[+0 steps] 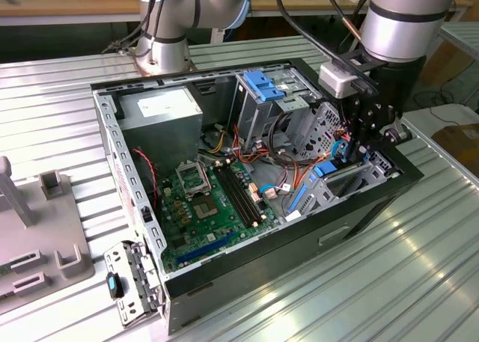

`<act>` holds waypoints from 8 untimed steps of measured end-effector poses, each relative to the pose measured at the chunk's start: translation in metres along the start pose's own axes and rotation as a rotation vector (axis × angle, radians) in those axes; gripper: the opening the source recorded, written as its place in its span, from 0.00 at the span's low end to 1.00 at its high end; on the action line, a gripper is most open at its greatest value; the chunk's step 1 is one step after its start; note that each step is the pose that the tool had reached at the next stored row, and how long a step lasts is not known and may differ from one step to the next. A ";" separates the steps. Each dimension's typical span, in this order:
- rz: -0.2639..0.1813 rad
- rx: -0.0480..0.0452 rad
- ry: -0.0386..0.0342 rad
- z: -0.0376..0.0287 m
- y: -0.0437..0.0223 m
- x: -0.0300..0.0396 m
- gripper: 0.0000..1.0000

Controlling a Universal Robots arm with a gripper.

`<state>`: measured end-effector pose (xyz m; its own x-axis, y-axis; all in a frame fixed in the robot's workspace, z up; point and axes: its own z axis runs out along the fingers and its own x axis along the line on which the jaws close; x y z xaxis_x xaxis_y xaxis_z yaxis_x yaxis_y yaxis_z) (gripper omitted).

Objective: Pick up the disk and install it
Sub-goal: 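Insert the first disk wire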

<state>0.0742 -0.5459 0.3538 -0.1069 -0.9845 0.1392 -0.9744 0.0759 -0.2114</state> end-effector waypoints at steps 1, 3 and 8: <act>0.000 0.0000 -0.0017 0.0018 0.0005 -0.0003 0.18; 0.005 -0.0027 -0.0256 0.0035 0.0010 -0.0007 0.18; 0.005 -0.0045 -0.0255 0.0098 0.0023 -0.0016 0.18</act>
<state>0.0741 -0.5457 0.3436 -0.1066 -0.9878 0.1134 -0.9748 0.0814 -0.2077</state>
